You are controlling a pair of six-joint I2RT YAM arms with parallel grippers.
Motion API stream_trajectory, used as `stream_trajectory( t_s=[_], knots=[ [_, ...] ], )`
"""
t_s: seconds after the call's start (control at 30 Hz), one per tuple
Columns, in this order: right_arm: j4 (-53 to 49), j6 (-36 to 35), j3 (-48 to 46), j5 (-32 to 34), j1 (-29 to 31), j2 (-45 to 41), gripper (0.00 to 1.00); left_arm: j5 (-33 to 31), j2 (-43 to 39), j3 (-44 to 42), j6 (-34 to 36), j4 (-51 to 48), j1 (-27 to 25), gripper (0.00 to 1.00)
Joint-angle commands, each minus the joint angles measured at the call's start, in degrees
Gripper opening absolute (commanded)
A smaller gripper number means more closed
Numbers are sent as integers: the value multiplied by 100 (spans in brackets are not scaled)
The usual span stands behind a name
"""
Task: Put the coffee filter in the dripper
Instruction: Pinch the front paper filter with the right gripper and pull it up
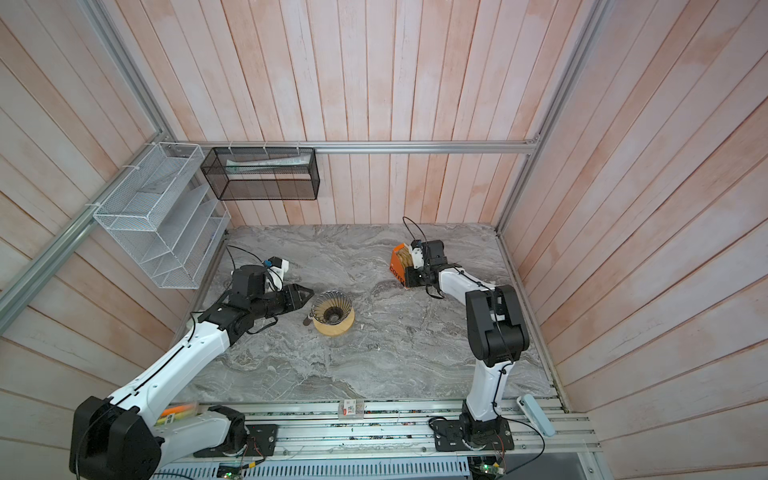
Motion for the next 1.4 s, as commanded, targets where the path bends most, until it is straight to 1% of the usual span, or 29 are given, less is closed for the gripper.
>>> stream_trajectory(
  t_s=[0.0,0.47,1.37],
  knots=[
    [-168,-60,39,78,37,-160,0,39,-109,-115,0,114,31,40],
    [-236,-16,-92,121,51,-319,0,49,-115,-144,-15,145,31,40],
    [-228,255,-394,-92,59,-495,0,74,-165,-201,-24,175,31,40]
  ],
)
